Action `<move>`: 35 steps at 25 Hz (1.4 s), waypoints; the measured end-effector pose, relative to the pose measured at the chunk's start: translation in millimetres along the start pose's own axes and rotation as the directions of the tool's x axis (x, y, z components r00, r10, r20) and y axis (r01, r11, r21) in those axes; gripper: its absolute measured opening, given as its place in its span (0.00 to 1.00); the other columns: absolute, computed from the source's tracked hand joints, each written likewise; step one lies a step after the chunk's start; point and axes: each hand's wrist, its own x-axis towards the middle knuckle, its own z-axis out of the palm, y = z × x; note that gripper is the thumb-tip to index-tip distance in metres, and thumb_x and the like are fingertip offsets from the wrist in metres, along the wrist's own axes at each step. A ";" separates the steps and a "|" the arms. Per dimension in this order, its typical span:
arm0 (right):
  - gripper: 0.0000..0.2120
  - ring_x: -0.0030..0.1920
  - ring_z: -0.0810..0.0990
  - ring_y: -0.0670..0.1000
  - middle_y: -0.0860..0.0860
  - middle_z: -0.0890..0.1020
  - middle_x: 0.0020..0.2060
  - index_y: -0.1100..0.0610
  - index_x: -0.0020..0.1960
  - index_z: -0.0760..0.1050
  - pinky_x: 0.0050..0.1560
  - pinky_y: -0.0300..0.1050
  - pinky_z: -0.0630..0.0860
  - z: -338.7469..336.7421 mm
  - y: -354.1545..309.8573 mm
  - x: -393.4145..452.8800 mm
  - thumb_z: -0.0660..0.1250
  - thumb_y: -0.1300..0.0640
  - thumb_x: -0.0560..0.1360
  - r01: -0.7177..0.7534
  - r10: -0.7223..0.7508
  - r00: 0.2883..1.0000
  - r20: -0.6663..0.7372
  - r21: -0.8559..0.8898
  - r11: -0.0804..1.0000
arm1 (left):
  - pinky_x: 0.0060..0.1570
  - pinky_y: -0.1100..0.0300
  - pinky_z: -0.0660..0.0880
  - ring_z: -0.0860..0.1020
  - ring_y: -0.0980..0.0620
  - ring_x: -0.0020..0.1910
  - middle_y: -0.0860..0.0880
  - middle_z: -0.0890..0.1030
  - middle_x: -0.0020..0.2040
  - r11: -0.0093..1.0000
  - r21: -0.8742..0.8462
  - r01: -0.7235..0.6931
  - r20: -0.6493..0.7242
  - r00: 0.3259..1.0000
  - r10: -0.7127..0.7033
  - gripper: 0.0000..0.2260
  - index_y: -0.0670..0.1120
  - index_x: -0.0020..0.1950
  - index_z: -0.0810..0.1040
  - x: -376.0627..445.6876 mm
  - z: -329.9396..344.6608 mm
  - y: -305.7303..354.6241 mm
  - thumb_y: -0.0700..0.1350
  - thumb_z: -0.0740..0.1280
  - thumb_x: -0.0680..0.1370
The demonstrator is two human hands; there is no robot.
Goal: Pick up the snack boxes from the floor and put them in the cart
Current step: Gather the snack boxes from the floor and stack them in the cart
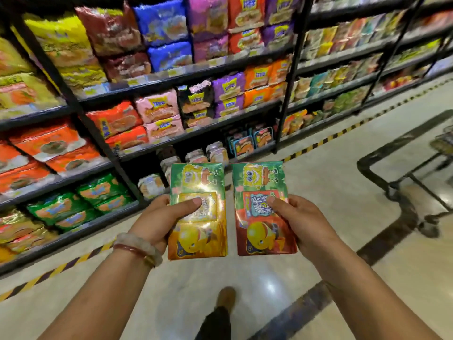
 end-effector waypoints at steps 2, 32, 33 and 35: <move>0.10 0.39 0.85 0.56 0.57 0.86 0.40 0.62 0.50 0.78 0.43 0.52 0.82 -19.9 -8.1 17.3 0.69 0.55 0.75 0.005 -0.003 0.996 -0.084 0.029 1.000 | 0.39 0.46 0.81 0.84 0.41 0.40 0.40 0.84 0.46 0.999 0.035 0.006 0.083 0.997 -0.009 0.18 0.41 0.52 0.79 33.3 27.7 11.3 0.42 0.72 0.63; 0.10 0.33 0.84 0.54 0.61 0.85 0.41 0.64 0.50 0.77 0.33 0.46 0.82 -375.5 -114.5 176.7 0.68 0.57 0.74 0.220 0.133 0.731 -0.669 0.415 0.883 | 0.50 0.41 0.78 0.83 0.38 0.47 0.38 0.83 0.50 0.899 0.436 0.053 0.635 0.689 -0.349 0.35 0.38 0.61 0.74 304.6 513.7 53.7 0.43 0.81 0.57; 0.10 0.33 0.84 0.54 0.61 0.85 0.41 0.64 0.50 0.77 0.33 0.46 0.82 -391.8 -119.3 178.9 0.68 0.58 0.74 0.235 0.125 0.724 -0.679 0.413 0.880 | 0.49 0.42 0.79 0.83 0.39 0.47 0.38 0.83 0.49 0.898 0.439 0.043 0.641 0.685 -0.346 0.33 0.38 0.60 0.75 308.3 532.5 53.1 0.43 0.80 0.58; 0.10 0.34 0.84 0.54 0.60 0.85 0.42 0.64 0.50 0.78 0.35 0.47 0.82 -417.9 -124.9 182.8 0.68 0.57 0.74 0.255 0.128 0.703 -0.699 0.416 0.873 | 0.47 0.44 0.80 0.83 0.39 0.45 0.39 0.84 0.48 0.891 0.453 0.020 0.654 0.672 -0.348 0.28 0.38 0.58 0.76 312.3 564.2 54.8 0.44 0.75 0.60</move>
